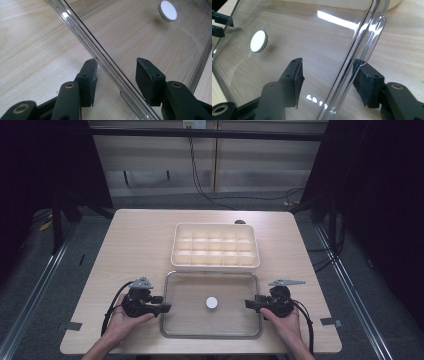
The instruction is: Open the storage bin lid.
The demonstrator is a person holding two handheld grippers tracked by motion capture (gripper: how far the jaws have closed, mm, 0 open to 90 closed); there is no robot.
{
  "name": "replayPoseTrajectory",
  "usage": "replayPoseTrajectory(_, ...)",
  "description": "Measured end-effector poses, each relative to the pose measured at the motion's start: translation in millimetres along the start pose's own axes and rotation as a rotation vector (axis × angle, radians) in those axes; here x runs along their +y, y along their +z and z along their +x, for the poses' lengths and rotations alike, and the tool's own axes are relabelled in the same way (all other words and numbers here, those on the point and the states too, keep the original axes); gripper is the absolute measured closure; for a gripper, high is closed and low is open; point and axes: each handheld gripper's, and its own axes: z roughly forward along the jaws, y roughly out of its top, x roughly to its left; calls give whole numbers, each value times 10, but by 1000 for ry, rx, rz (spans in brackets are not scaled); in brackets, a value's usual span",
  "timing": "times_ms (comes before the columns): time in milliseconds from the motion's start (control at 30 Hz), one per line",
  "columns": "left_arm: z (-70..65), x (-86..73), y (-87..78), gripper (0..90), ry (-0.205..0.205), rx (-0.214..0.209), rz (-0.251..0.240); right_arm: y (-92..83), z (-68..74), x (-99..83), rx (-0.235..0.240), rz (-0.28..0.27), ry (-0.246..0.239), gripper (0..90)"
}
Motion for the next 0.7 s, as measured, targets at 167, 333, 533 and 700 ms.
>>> replayPoseTrajectory(167,-11,-12,5,511,1,-8,21,18,21,-20,-21,17,-5,384)
replayPoseTrajectory(333,5,-22,42,445,-26,-15,61,-39,10,-29,-47,-4,8,368)
replayPoseTrajectory(533,28,-22,17,434,-23,8,45,-123,-11,-15,-16,-73,8,358)
replayPoseTrajectory(700,17,6,-61,378,-17,30,-16,-221,28,25,-33,-124,-36,336)
